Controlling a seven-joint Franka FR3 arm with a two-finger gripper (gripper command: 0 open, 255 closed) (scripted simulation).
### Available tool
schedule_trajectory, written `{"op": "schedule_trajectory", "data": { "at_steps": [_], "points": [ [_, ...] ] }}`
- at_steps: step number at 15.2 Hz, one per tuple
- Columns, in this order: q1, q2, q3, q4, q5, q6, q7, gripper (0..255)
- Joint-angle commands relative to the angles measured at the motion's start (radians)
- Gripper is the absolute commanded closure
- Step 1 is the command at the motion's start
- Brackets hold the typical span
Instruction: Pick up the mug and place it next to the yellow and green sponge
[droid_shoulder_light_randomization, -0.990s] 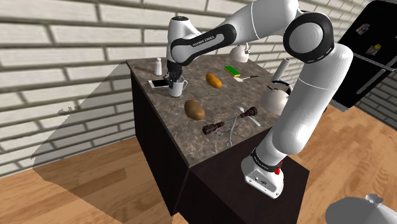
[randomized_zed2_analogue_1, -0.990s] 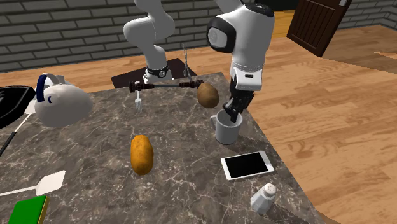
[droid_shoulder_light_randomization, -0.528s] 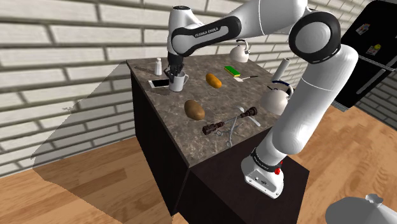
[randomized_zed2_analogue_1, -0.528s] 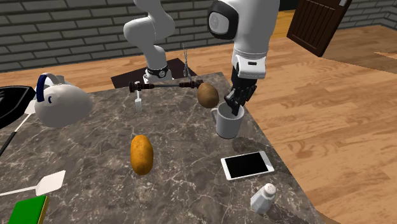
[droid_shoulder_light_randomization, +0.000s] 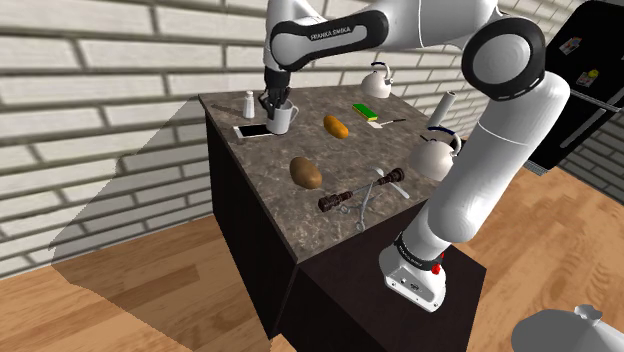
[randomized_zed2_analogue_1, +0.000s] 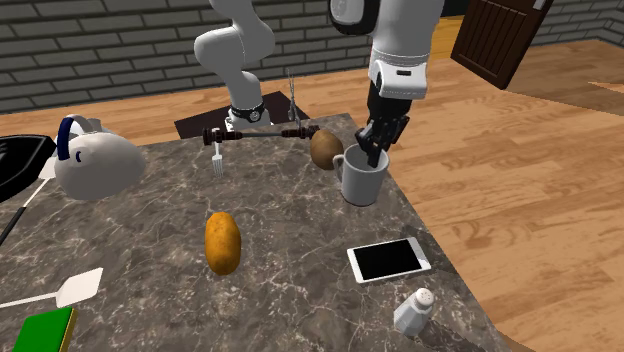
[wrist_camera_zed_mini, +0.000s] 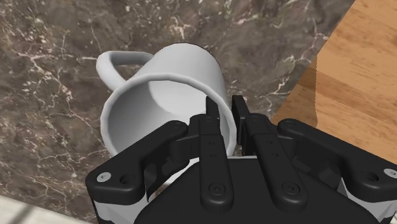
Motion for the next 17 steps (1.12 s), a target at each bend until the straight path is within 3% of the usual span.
{"op": "schedule_trajectory", "data": {
  "at_steps": [1, 17],
  "points": [
    [0.0, -0.01, 0.0, 0.014, 0.002, -0.024, -0.003, 255],
    [-0.012, -0.049, -0.009, 0.165, 0.014, -0.211, -0.043, 255]
  ]
}}
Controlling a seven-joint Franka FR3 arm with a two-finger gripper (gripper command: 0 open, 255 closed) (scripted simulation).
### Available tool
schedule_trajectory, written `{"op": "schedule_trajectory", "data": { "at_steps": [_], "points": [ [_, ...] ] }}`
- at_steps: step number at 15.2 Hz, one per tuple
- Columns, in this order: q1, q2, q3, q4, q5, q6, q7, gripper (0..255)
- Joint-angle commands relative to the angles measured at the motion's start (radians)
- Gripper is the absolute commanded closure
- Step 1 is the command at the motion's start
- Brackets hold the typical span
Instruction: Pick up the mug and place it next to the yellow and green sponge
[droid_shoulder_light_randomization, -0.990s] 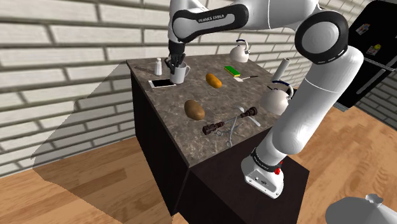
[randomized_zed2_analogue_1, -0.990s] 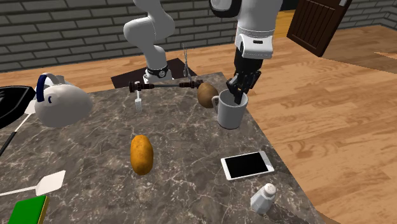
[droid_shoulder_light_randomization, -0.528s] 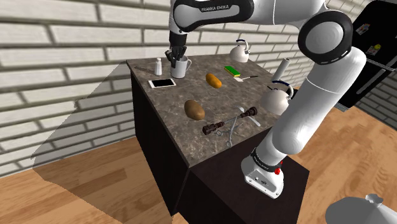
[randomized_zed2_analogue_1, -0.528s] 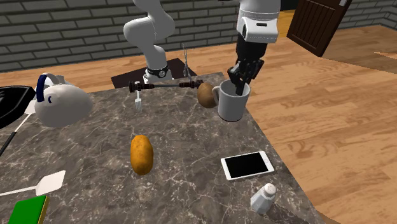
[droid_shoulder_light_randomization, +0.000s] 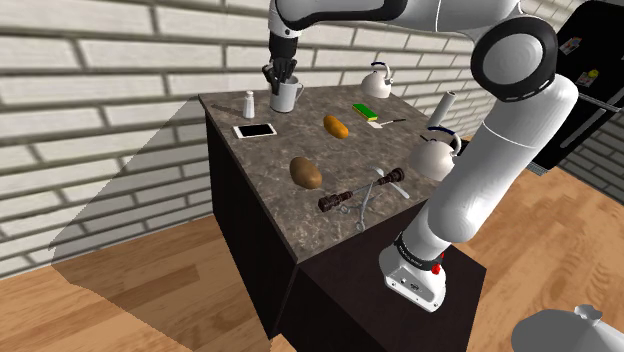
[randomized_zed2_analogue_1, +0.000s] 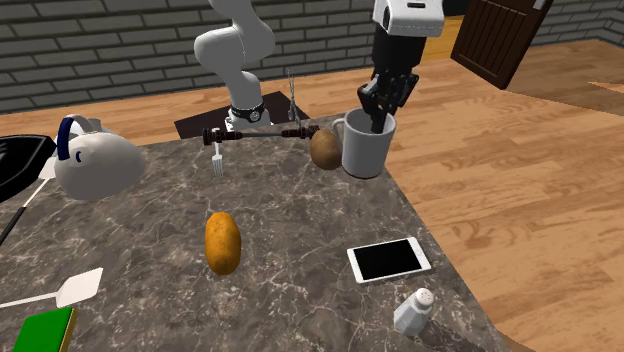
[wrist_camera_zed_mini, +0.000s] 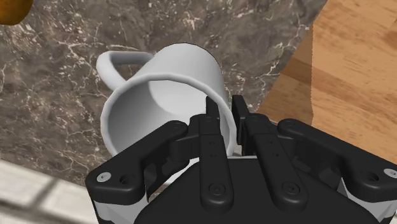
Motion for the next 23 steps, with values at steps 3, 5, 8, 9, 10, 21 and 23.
{"op": "schedule_trajectory", "data": {
  "at_steps": [3, 5, 8, 9, 10, 21, 23],
  "points": [
    [-0.043, -0.022, -0.038, -0.021, 0.007, 0.005, -0.083, 255],
    [-0.067, -0.029, -0.06, -0.03, 0.011, 0.01, -0.13, 255],
    [-0.103, -0.031, -0.094, -0.033, 0.016, 0.016, -0.2, 255],
    [-0.115, -0.03, -0.105, -0.032, 0.018, 0.017, -0.224, 255],
    [-0.127, -0.028, -0.116, -0.03, 0.02, 0.018, -0.247, 255],
    [-0.263, 0.058, -0.232, 0.077, 0.057, 0.01, -0.508, 255],
    [-0.29, 0.086, -0.25, 0.113, 0.068, 0.003, -0.555, 255]
  ]
}}
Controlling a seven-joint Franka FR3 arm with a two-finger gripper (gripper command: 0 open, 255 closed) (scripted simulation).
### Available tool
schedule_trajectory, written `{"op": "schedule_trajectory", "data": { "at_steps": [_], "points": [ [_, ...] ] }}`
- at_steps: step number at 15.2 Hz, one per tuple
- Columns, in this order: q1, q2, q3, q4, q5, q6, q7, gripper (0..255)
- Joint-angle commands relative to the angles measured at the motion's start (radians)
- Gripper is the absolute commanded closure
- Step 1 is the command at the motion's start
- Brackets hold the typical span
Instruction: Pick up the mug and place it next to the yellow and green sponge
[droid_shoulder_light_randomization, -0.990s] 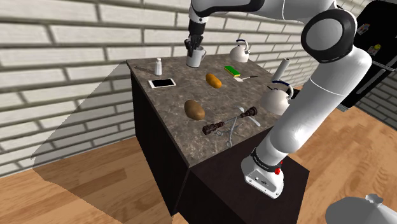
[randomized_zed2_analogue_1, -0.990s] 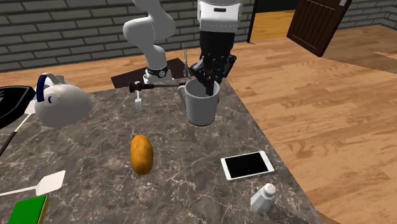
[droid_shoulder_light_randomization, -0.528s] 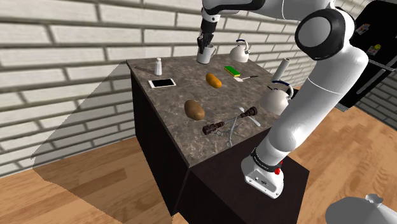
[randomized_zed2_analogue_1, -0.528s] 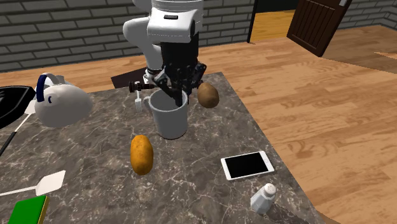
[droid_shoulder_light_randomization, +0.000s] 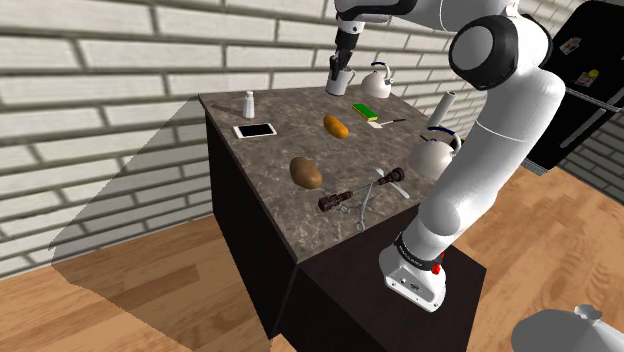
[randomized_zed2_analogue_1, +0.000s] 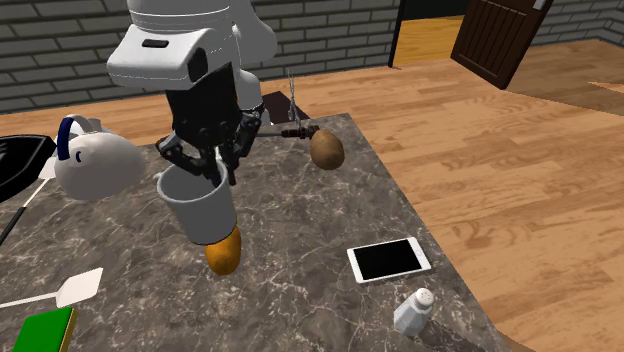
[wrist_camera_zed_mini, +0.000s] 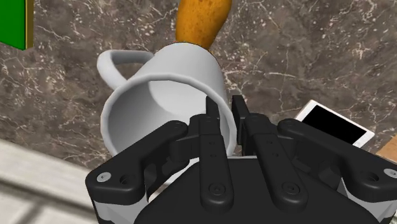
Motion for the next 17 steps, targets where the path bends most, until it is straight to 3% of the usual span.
{"op": "schedule_trajectory", "data": {
  "at_steps": [1, 10, 17],
  "points": [
    [-0.031, 0.032, -0.021, 0.036, 0.013, -0.002, -0.055, 255],
    [-0.172, 0.223, -0.081, 0.297, 0.084, -0.074, -0.255, 255],
    [-0.32, 0.466, -0.096, 0.672, 0.154, -0.209, -0.382, 255]
  ]
}}
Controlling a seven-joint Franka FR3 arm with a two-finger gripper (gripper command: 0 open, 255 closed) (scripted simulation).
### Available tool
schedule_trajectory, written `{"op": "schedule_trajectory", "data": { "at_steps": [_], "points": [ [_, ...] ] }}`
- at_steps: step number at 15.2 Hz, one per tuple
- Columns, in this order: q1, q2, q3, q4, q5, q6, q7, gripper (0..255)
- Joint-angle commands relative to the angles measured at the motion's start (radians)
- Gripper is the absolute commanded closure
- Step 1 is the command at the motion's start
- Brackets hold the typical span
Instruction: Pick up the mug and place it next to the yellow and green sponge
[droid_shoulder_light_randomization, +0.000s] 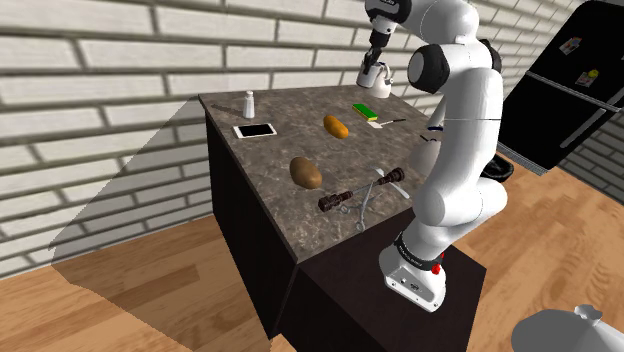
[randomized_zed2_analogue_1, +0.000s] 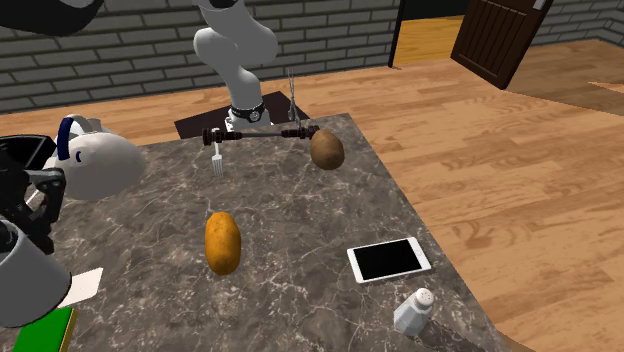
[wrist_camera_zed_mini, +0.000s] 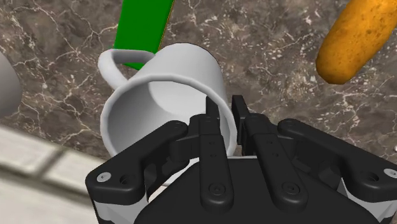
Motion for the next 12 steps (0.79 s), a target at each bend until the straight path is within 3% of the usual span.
{"op": "schedule_trajectory", "data": {
  "at_steps": [1, 12],
  "points": [
    [-0.046, 0.085, 0.001, 0.144, 0.02, -0.058, -0.027, 255],
    [-0.02, 0.041, 0.0, -0.081, 0.013, 0.121, -0.033, 255]
  ]
}}
